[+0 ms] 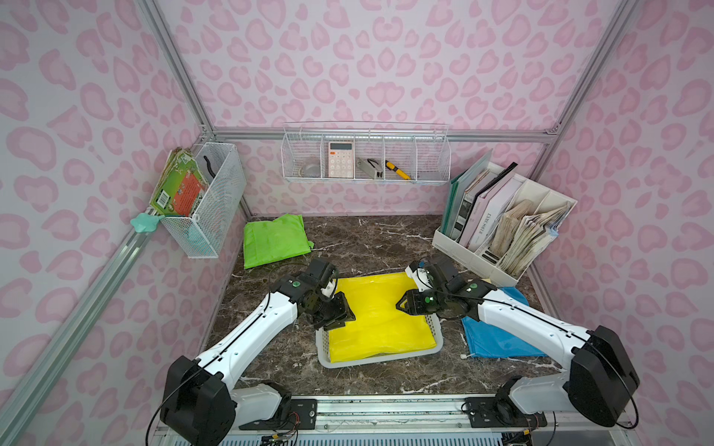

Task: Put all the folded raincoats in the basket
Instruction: Adjust the raincoat in the basket, then move the raincoat to the center of the board.

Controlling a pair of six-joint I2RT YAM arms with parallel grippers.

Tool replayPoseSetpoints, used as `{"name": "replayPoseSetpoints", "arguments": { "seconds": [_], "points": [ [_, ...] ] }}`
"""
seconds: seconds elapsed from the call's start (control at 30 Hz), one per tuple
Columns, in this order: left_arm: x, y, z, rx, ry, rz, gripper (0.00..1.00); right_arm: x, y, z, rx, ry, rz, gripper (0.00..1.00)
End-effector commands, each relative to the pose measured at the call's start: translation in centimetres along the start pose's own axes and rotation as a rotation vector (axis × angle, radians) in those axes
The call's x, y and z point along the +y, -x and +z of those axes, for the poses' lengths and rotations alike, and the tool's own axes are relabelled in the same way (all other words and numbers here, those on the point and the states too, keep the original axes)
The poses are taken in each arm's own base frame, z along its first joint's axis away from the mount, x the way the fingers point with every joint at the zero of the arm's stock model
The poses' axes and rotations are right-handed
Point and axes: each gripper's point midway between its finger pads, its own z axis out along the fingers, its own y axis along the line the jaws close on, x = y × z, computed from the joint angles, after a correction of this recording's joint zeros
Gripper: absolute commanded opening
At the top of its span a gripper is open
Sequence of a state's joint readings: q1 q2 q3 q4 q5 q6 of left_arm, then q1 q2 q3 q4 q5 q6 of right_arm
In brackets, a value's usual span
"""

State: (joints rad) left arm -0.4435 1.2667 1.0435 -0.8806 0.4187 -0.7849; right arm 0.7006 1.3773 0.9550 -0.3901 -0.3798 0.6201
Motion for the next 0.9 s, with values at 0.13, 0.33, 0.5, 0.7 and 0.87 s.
{"name": "replayPoseSetpoints", "arguments": {
  "seconds": [0.13, 0.33, 0.5, 0.7, 0.87],
  "points": [
    [2.5, 8.4, -6.8, -0.224, 0.122, -0.114, 0.59, 2.3, 3.1, -1.1, -0.035, 0.016, -0.051, 0.50],
    [7.4, 18.5, -7.0, -0.320, 0.091, -0.379, 0.68, 3.6, 4.6, -1.3, -0.043, 0.038, -0.071, 0.51],
    [10.3, 26.1, -4.6, -0.357, 0.098, -0.484, 0.68, 3.6, 4.7, -1.5, -0.038, 0.036, -0.082, 0.51],
    [13.6, 32.3, -0.3, -0.373, 0.057, -0.599, 0.65, 2.6, 4.7, -1.3, -0.026, 0.040, -0.066, 0.51],
    [14.6, 35.2, 1.0, -0.410, 0.071, -0.612, 0.65, 1.7, 5.0, -1.0, -0.011, 0.036, -0.061, 0.51]
  ]
}}
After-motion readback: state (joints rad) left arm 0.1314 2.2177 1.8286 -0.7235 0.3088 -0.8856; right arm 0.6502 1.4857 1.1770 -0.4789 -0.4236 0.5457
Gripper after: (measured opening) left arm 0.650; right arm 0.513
